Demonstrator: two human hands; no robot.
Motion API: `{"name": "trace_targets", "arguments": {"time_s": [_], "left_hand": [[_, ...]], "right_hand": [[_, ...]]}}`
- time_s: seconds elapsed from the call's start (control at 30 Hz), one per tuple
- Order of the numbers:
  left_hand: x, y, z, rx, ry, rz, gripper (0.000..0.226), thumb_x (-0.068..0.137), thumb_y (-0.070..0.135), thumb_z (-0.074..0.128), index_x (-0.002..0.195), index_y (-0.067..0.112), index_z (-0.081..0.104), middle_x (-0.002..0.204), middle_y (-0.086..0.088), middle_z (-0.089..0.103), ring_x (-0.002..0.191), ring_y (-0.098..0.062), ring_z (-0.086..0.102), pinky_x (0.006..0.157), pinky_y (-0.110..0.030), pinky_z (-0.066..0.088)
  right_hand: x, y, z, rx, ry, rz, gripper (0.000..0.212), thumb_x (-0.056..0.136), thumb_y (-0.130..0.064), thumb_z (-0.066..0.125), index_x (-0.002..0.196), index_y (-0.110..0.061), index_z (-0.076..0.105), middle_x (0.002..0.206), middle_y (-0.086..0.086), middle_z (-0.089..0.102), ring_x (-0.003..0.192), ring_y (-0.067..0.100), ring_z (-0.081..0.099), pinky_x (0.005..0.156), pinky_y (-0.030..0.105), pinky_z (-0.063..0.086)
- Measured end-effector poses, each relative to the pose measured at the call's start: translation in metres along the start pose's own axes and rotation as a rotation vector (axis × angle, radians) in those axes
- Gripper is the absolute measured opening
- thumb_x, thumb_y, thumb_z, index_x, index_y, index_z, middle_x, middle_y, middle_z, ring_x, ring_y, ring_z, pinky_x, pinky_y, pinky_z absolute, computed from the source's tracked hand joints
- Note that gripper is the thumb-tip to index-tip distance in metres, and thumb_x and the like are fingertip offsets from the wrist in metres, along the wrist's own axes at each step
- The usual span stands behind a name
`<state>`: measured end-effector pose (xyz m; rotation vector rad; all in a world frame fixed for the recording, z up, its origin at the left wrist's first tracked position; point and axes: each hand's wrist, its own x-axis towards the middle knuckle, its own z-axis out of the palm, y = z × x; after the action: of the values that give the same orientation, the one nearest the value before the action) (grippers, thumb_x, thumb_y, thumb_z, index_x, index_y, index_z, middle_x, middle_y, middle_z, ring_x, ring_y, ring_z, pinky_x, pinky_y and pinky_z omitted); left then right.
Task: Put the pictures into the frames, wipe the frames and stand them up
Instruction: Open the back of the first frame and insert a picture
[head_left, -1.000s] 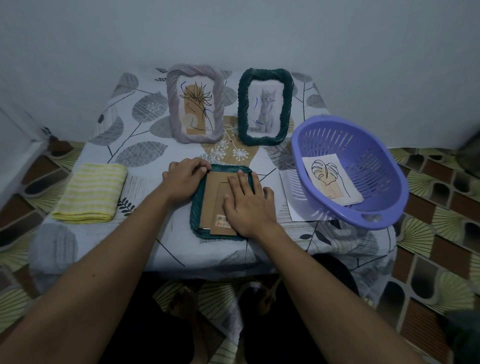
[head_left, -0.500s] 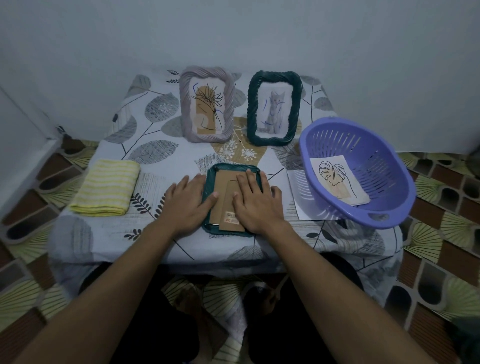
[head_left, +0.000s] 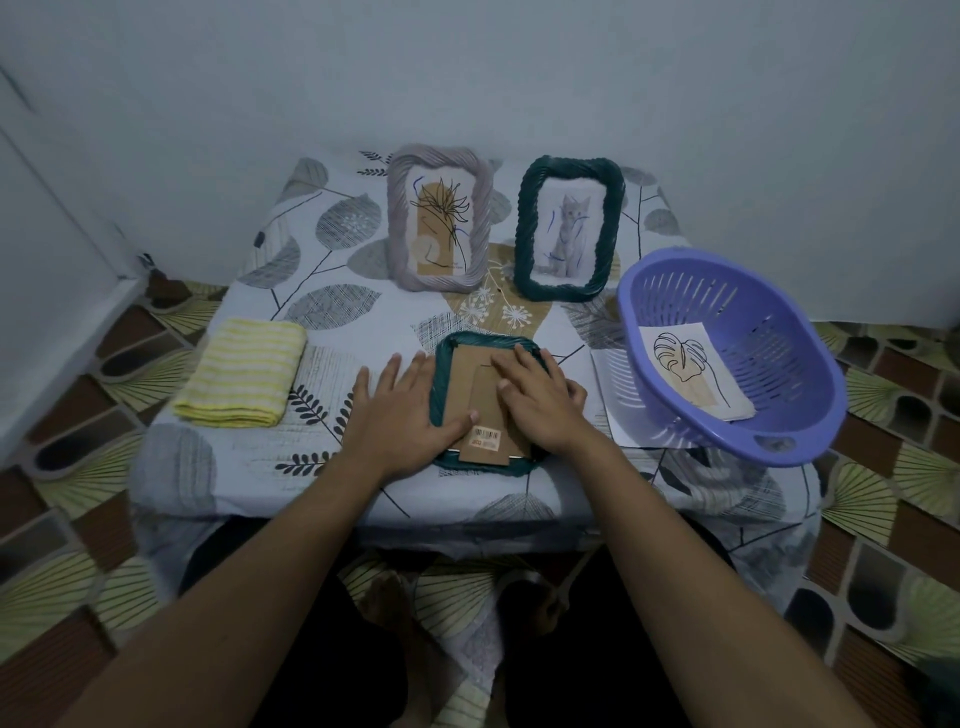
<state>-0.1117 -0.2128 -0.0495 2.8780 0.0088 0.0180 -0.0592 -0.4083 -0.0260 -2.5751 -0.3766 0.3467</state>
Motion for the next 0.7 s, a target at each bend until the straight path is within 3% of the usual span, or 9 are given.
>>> {"name": "trace_targets", "arguments": {"time_s": [0.1,0.2,0.33,0.47,0.7], "left_hand": [[-0.0008,0.0003,-0.0005,0.002,0.004,0.000,0.102,0.080,0.089,0.016,0.159,0.026,0.008,0.166,0.001,0.015,0.153,-0.025,0.008,0.121,-0.058,0.002],[-0.0013,-0.0004,-0.0005,-0.002,0.002,-0.001,0.103,0.079,0.090,0.016,0.159,0.025,0.009,0.166,0.001,0.014,0.153,-0.025,0.008,0.121,-0.058,0.001],[-0.0004,-0.0008,-0.0005,0.009,0.004,0.001,0.102,0.081,0.089,0.018,0.159,0.024,0.009,0.166,0.001,0.014,0.153,-0.024,0.007,0.121,-0.058,0.001],[-0.0009,-0.0008,-0.0002,0.009,0.010,0.002,0.101,0.081,0.089,0.019,0.159,0.024,0.009,0.166,0.001,0.015,0.153,-0.025,0.008,0.121,-0.058,0.002],[-0.0011,-0.0013,0.0002,0.006,0.018,0.005,0.101,0.081,0.088,0.019,0.159,0.025,0.008,0.166,0.001,0.015,0.153,-0.025,0.008,0.121,-0.058,0.002]], "right_hand": [[-0.0009,0.0029,-0.0044,0.066,0.197,0.027,0.047,0.106,-0.033,0.034,0.152,-0.033,0.035,0.161,-0.004,0.028,0.148,0.017,0.016,0.114,0.045,0.012],[-0.0030,0.0053,-0.0049,-0.060,0.333,0.114,0.049,0.105,-0.037,0.030,0.152,-0.026,0.034,0.157,-0.002,0.034,0.143,0.021,0.026,0.110,0.048,0.020],[-0.0029,0.0101,-0.0022,-0.211,0.265,0.121,0.053,0.104,-0.043,0.030,0.153,-0.025,0.030,0.156,-0.002,0.036,0.140,0.022,0.029,0.107,0.049,0.021],[-0.0028,0.0065,-0.0007,-0.298,0.313,0.132,0.051,0.102,-0.044,0.034,0.149,-0.026,0.039,0.154,-0.004,0.039,0.139,0.022,0.030,0.108,0.051,0.018],[-0.0034,0.0017,0.0028,-0.192,0.370,0.186,0.043,0.100,-0.043,0.043,0.140,-0.028,0.051,0.156,-0.006,0.035,0.141,0.022,0.025,0.104,0.047,0.022]]}}
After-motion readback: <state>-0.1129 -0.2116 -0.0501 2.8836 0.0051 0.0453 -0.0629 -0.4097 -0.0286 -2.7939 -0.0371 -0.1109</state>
